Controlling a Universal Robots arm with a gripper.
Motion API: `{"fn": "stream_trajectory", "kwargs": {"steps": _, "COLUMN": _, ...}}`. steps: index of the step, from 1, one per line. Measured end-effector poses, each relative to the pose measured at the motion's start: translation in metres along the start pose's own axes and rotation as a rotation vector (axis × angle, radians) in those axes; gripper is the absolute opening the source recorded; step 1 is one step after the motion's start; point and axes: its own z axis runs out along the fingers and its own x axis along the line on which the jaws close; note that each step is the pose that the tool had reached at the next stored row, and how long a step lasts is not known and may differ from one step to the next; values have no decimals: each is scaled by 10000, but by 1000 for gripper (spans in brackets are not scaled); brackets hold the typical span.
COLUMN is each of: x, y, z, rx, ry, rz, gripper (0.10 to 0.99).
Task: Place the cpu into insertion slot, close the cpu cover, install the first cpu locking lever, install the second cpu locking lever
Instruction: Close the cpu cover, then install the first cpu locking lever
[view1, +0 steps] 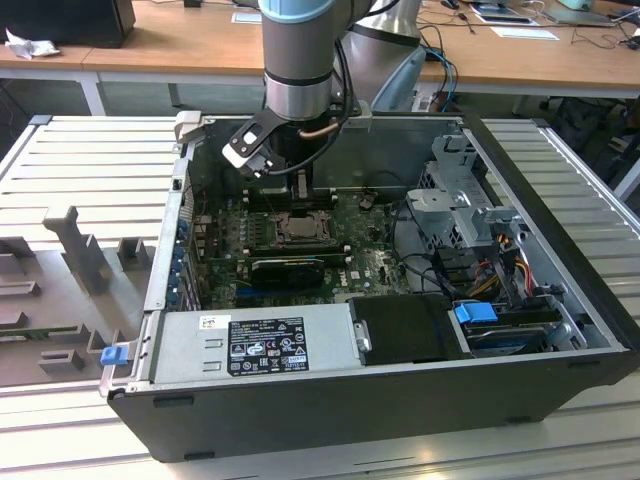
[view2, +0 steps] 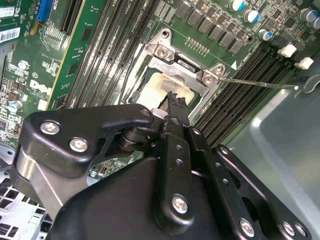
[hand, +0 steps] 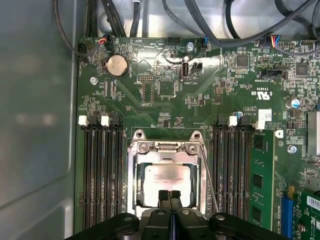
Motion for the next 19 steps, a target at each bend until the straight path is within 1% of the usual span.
{"fn": "stream_trajectory", "kwargs": {"steps": 7, "x": 0, "y": -23, "z": -1, "rx": 0, "ry": 0, "rz": 0, "gripper": 106}}
{"fn": "stream_trajectory", "kwargs": {"steps": 9, "x": 0, "y": -24, "z": -6, "rx": 1, "ry": -2, "rz": -1, "gripper": 106}}
{"fn": "stream_trajectory", "kwargs": {"steps": 11, "x": 1, "y": -23, "z": -29, "rx": -1, "ry": 2, "rz": 0, "gripper": 106}}
{"fn": "stream_trajectory", "kwargs": {"steps": 19, "x": 1, "y": -23, "z": -35, "rx": 1, "ry": -1, "rz": 0, "gripper": 106}}
